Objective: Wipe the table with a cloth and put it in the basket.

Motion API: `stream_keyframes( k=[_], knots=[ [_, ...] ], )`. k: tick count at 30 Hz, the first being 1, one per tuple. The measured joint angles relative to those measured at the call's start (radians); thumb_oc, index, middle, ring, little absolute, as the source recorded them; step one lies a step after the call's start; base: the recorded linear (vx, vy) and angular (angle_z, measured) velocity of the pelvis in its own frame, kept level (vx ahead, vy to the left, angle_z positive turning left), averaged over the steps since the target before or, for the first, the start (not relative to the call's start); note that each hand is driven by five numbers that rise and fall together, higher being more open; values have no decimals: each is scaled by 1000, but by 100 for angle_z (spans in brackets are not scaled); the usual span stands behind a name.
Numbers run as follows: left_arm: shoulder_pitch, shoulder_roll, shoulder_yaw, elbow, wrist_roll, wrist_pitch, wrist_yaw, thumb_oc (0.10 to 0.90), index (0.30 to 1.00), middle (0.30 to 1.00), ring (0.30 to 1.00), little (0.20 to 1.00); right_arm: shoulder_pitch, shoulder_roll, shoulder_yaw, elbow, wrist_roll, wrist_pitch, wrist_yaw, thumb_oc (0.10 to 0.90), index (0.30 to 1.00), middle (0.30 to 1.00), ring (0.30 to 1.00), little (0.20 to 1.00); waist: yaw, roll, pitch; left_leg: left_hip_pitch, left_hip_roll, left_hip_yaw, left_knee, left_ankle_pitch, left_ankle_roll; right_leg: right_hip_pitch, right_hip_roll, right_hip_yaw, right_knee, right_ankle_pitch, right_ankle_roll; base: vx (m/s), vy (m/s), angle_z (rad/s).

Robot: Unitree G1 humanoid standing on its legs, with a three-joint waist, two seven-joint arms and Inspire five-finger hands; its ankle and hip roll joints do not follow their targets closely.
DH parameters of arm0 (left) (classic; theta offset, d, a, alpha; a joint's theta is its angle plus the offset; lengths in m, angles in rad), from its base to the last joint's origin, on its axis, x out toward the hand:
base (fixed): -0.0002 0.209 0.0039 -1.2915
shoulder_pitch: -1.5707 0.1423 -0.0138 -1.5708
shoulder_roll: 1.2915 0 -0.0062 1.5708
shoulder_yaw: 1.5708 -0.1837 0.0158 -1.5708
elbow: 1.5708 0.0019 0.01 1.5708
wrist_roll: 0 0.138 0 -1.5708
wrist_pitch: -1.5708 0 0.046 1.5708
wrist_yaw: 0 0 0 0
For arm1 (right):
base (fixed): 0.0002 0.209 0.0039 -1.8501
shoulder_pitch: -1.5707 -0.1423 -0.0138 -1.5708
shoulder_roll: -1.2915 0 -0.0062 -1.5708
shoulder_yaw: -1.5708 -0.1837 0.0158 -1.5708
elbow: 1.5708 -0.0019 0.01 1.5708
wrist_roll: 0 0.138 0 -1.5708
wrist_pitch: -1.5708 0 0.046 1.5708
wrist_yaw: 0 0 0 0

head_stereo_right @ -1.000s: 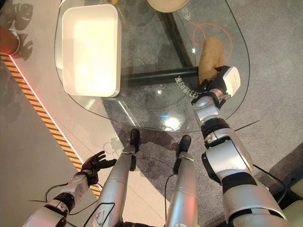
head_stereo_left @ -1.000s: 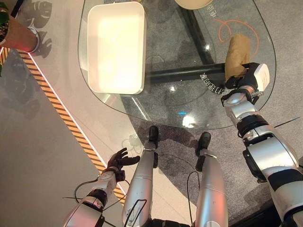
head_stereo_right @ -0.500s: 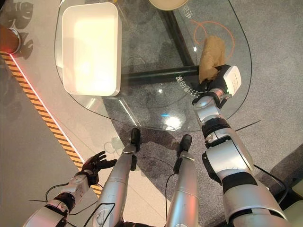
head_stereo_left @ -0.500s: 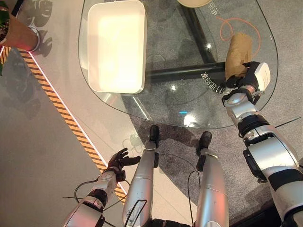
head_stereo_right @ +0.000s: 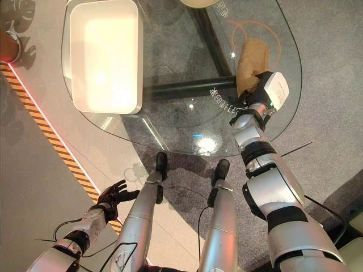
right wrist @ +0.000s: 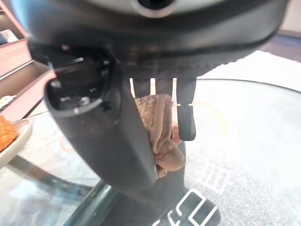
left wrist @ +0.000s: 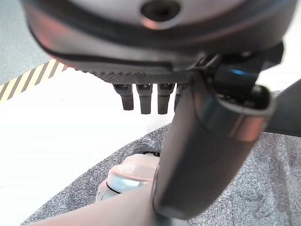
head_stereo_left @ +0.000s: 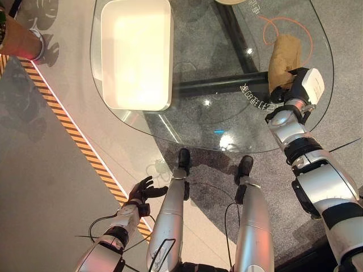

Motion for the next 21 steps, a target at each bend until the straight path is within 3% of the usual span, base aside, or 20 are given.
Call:
stream_keyframes(
  k=[21],
  knots=[
    [0,-1,1,-7,0,1,3,800,900,900,900,900,13,70,56,-85,-66,-2,89,100,300,300,300,200,0,1,-1,3,-1,0,-4,6,-3,0,-2,0,5,1,0,0,0,0]
  ],
)
